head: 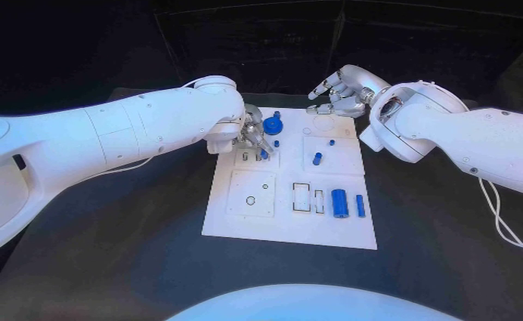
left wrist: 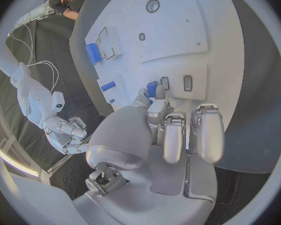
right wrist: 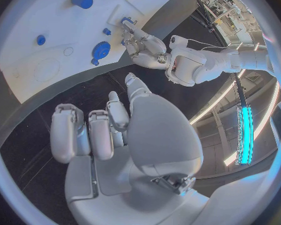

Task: Assemble the parts on the task board

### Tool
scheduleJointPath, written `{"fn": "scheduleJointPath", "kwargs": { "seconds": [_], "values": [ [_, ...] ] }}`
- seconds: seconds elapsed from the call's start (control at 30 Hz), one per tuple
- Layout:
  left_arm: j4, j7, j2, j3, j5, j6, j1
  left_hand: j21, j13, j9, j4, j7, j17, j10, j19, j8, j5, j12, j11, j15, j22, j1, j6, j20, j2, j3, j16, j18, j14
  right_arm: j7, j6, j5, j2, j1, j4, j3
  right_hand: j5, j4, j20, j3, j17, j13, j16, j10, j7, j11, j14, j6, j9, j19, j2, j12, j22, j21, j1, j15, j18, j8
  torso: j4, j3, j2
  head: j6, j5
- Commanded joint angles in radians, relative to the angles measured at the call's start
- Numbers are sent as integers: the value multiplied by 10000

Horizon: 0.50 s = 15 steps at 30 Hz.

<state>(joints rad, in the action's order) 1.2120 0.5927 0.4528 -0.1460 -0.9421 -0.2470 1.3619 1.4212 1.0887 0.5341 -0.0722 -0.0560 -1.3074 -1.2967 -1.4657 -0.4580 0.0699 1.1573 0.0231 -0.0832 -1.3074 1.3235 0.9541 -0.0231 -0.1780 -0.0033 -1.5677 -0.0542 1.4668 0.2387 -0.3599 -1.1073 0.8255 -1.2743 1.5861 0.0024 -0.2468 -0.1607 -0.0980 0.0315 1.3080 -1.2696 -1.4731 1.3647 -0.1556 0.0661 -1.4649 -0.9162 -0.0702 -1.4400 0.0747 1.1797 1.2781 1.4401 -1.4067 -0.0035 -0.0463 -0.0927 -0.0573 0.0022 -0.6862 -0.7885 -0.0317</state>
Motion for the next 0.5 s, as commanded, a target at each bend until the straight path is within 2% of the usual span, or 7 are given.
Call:
{"fn": "scheduleJointPath", "kwargs": {
  "seconds": [0.03, 0.07, 0.13, 0.2, 0.23, 0.3, 0.5],
  "values": [
    [145, -130, 136, -6, 91, 269, -8, -43, -8, 67, 1940, -63, -2634, -30, -275, 32, -7, -48, -69, 93, -519, -628, 10, -50, 350, 2543, -31, 57, 1040, -20, 3, -24, -11, -21, 2, 9, -25, 10, 9, -54, 1035, 8, 33, -70, -5, -2, -666, 39, 11, 79, -127, -42, 2, -42, 9, -73, -145, -27, 1, 0, 0, -19, 6],
    [202, -141, 198, -5, 95, 341, -8, -50, -8, 114, 2028, -80, -2634, -43, -275, 28, -31, -64, -101, 88, -521, -963, 18, -55, 564, 3072, -31, 54, 1040, -21, 4, -24, -10, -21, 0, 9, -25, 10, 9, -54, 1035, 8, 33, -70, -5, -2, -666, 39, 11, 79, -127, -42, 2, -42, 9, -73, -145, -27, -4, 2, 2, -23, 11],
    [313, -163, 322, -3, 101, 488, -7, -63, -8, 199, 2129, -80, -2634, -66, -274, -8, -4, -81, -36, 93, -522, -1270, 37, -86, 725, 3853, -31, 60, 1040, -22, 5, -24, -7, -21, -5, 9, -25, 10, 9, -54, 1035, 8, 33, -70, -5, -2, -666, 39, 11, 79, -127, -42, 2, -42, 9, -73, -145, -27, -11, 1, 4, -24, 15],
    [452, -190, 479, 1, 105, 674, -4, -63, -8, 199, 2129, -80, -2634, -66, -274, -8, -4, -81, -36, 93, -522, -1270, 37, -86, 725, 3853, -31, 60, 1040, -24, 6, -24, -2, -21, -14, 9, -25, 10, 9, -54, 1035, 8, 33, -70, -5, -2, -666, 39, 11, 79, -127, -42, 2, -42, 9, -73, -145, -27, -17, 3, 9, -20, 17],
    [524, -203, 560, 3, 106, 768, -2, -79, 12, 306, 2170, -55, -2634, -102, -274, -59, -24, -76, -51, 76, -520, -1598, 27, -95, 996, 4501, -31, 59, 1040, -25, 6, -24, 1, -21, -19, 9, -25, 10, 9, -54, 1035, 8, 33, -70, -5, -2, -666, 39, 11, 79, -127, -42, 2, -42, 9, -73, -145, -27, -21, 4, 11, -26, 18],
    [693, -235, 735, 9, 107, 999, 2, -90, 36, 405, 2167, -34, -2634, -135, -275, -115, -32, -65, -65, 45, -521, -1829, 21, -102, 1175, 4994, -31, 62, 1040, -29, 5, -24, 7, -21, -33, 9, -36, 5, 8, -59, 1023, 2, 41, -65, -5, -2, -664, 35, 10, 82, -133, -33, -6, -47, 12, -73, -146, -30, -33, 5, 14, -30, 16],
    [1191, -312, 1156, 11, 106, 1776, -4, -92, 75, 525, 2181, -9, -2634, -182, -284, -202, -24, -40, -57, 48, -533, -1975, 22, -74, 1336, 5494, -31, 58, 1040, -46, 6, -24, 24, -21, -59, 9, -36, 5, 8, -59, 1023, 2, 41, -65, -5, -2, -664, 35, 10, 82, -133, -33, -6, -47, 12, -73, -146, -30, -23, 4, 0, -24, 2]
  ]
}}
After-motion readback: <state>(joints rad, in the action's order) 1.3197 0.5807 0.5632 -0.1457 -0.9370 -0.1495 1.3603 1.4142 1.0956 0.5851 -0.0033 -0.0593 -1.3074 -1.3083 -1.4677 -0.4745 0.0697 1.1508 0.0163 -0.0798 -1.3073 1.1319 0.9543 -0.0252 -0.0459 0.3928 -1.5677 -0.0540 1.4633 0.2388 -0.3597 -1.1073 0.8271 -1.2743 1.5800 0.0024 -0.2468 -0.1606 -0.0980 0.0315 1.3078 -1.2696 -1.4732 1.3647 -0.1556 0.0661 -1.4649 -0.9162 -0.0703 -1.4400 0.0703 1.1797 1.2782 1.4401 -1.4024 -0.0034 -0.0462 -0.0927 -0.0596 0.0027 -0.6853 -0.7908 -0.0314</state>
